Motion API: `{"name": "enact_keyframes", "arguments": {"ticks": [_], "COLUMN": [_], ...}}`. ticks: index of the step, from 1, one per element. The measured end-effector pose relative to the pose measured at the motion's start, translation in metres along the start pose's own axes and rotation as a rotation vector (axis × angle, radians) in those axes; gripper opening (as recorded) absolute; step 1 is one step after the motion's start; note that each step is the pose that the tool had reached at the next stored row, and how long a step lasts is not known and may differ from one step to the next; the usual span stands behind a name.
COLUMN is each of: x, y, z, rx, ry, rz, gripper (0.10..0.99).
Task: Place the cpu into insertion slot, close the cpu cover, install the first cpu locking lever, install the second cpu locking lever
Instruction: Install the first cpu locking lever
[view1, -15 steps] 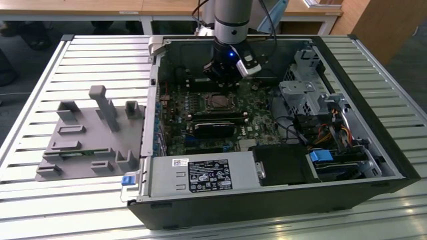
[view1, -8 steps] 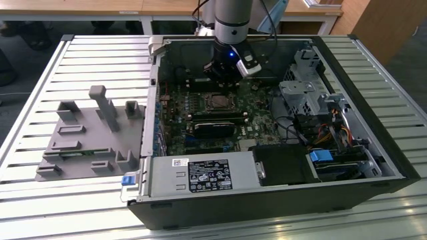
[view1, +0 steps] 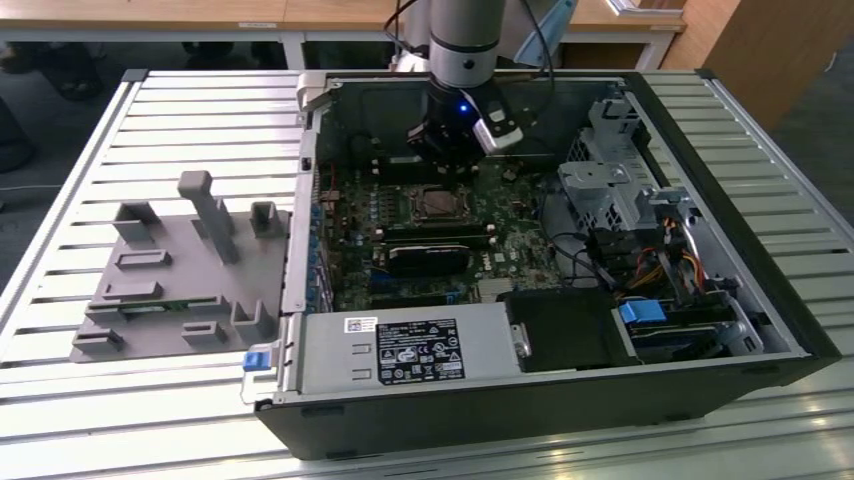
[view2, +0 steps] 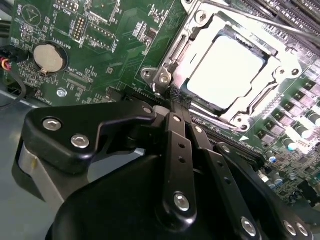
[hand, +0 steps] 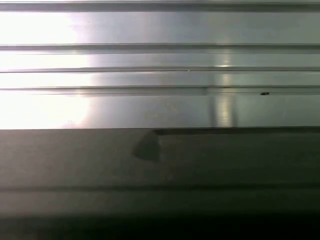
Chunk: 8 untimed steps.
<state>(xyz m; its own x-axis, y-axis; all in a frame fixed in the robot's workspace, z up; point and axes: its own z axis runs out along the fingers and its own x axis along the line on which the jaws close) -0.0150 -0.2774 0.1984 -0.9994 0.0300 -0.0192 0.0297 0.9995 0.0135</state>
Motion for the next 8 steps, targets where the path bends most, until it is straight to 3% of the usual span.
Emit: {"name": "enact_keyframes", "arguments": {"ticks": [5, 8], "x": [-0.0001, -0.0001], "y": [-0.0002, -0.0002], "z": [-0.0148, -0.0167], "rx": [0.002, 0.002], "ry": [0.0011, 0.0011], "rz": [0.0, 0.0], "gripper": [0.106, 0.106]}}
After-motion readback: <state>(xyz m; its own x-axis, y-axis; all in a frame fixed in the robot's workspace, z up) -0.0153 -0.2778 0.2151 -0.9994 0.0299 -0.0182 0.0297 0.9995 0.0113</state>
